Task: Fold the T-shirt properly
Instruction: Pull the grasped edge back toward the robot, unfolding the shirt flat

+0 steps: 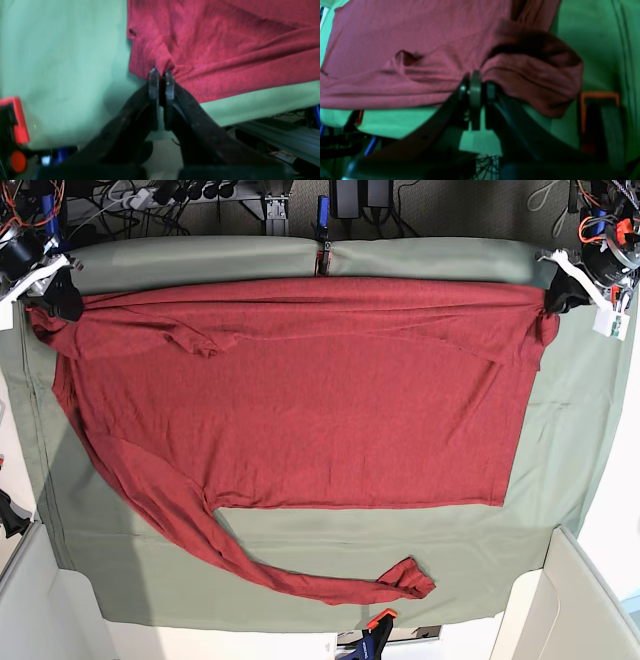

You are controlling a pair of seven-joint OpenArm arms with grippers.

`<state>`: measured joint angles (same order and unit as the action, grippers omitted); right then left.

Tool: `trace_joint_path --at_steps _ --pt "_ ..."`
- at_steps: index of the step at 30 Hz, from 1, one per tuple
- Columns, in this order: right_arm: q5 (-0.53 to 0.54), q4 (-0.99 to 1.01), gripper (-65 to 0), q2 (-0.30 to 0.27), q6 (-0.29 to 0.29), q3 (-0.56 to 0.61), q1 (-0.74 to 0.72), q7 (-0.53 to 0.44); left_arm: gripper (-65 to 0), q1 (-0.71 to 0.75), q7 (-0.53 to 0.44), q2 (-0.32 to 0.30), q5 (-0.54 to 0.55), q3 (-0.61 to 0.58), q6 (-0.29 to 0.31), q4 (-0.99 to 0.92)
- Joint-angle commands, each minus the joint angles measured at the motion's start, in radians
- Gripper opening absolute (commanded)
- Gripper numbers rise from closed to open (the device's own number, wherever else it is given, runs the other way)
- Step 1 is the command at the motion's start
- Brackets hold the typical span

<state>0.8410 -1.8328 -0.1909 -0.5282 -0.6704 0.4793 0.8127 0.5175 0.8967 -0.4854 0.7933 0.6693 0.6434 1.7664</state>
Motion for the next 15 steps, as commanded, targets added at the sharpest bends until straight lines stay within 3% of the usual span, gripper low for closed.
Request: trace_joint_path --at_steps 1,15 --pt "0.013 -0.019 -65.0 -0.014 -0.005 -0.006 0.009 -0.024 -65.0 0.004 -0.021 -0.021 0.004 0.013 -0.003 0.015" --pt "-0.034 -0.018 -65.0 -0.014 -0.011 -0.006 0.009 -0.054 -65.0 -0.002 -0.058 -0.021 0.003 0.012 0.035 0.015"
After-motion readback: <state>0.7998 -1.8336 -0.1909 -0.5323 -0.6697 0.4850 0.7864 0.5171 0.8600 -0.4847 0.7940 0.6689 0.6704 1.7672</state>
